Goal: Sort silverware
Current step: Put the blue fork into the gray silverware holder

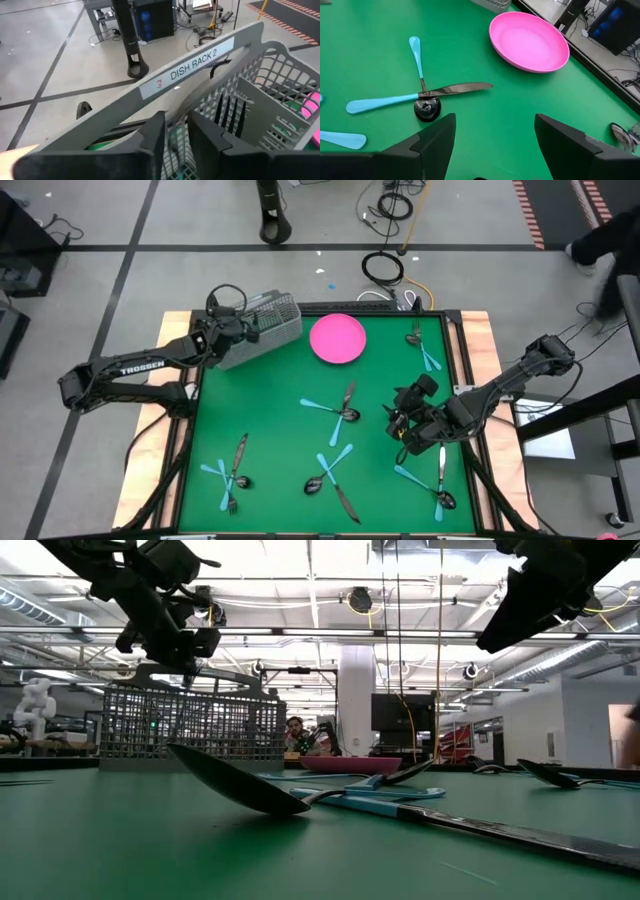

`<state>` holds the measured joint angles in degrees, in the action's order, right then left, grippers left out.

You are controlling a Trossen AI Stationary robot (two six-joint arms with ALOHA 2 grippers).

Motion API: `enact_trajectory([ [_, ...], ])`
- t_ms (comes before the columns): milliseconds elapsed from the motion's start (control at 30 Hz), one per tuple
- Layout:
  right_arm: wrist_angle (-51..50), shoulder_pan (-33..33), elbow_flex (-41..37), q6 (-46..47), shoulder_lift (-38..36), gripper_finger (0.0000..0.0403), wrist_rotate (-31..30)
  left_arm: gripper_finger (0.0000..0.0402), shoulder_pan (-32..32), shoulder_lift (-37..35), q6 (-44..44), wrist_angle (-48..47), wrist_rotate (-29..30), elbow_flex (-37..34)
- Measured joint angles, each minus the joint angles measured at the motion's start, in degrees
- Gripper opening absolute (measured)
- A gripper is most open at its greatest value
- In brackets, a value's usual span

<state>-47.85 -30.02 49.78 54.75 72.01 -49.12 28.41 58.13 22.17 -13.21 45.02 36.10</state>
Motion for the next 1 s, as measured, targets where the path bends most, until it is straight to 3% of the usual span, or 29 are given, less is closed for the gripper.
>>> enact_trajectory([
  [233,0.42,-0.02,0.00,0.03,0.00,0.0260,0.00,0.0130,-2.69,-0.02,-1.70,0.20,-1.56,0.02],
  [367,1.14,0.03,0.00,-0.32,0.00,0.0260,1.36,0.0133,-4.72,-0.64,-2.26,0.25,-1.46,0.04],
  [633,0.50,1.24,0.02,0.27,0.00,0.0260,9.91,0.0133,-9.85,-5.24,-5.18,0.90,-1.89,1.88],
  [1000,0.26,2.79,0.03,0.54,0.00,0.0260,10.48,0.0133,-17.26,-7.58,-8.02,7.14,-4.70,2.54],
])
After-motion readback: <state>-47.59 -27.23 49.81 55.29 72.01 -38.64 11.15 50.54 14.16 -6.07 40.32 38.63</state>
